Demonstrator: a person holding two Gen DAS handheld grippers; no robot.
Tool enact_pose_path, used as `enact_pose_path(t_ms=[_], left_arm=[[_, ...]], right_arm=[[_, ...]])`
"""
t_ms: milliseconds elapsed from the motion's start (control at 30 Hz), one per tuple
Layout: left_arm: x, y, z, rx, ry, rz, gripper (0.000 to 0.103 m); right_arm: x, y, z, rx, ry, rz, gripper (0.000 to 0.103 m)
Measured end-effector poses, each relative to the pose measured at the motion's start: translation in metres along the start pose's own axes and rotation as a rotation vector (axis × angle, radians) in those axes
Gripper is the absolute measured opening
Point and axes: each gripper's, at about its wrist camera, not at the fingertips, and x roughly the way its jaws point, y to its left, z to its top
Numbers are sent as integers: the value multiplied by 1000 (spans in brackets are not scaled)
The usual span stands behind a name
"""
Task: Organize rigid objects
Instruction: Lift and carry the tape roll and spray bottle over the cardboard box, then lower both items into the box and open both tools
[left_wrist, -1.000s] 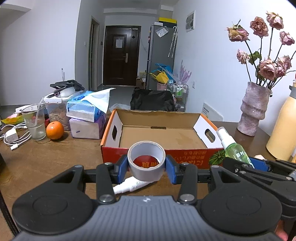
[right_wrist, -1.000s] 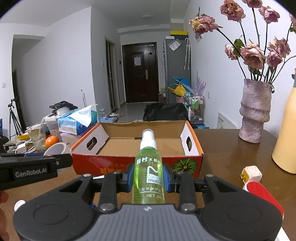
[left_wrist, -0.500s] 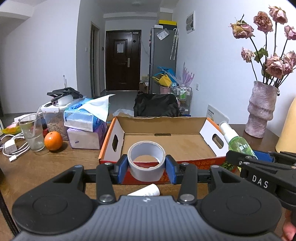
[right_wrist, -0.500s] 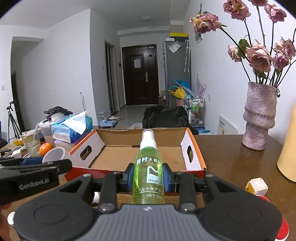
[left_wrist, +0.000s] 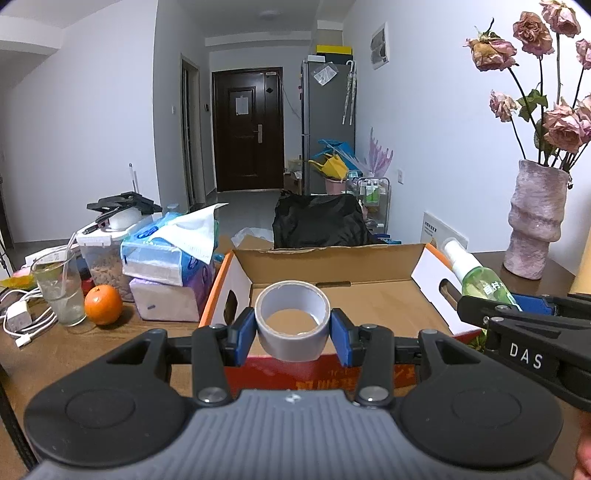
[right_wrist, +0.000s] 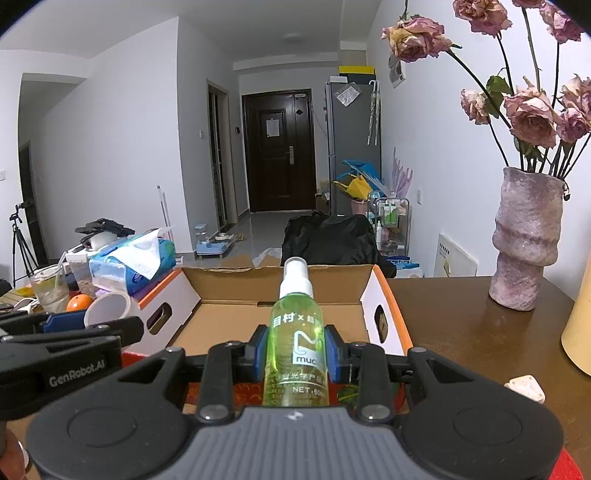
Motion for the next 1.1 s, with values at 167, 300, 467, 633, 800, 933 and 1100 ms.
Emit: enact_pose_path(t_ms=[167, 300, 467, 633, 800, 933, 1100], left_arm=[[9, -2, 6, 10, -15, 6, 45], [18, -4, 12, 19, -25, 10, 45], [32, -6, 17, 24, -26, 11, 45], [45, -7, 22, 25, -24, 11, 45], [57, -7, 27, 29, -29, 17, 45], [68, -6, 31, 33, -24, 28, 45], [80, -3, 35, 34, -17, 42, 45]], right_arm=[[12, -1, 6, 3, -3, -2, 30], [21, -3, 11, 4, -8, -5, 30], [35, -5, 17, 2, -9, -7, 30], [50, -5, 22, -5, -4, -13, 30], [62, -4, 25, -15, -2, -18, 30], [73, -5, 28, -15, 4, -22, 30], [86, -7, 31, -15, 16, -29, 30]])
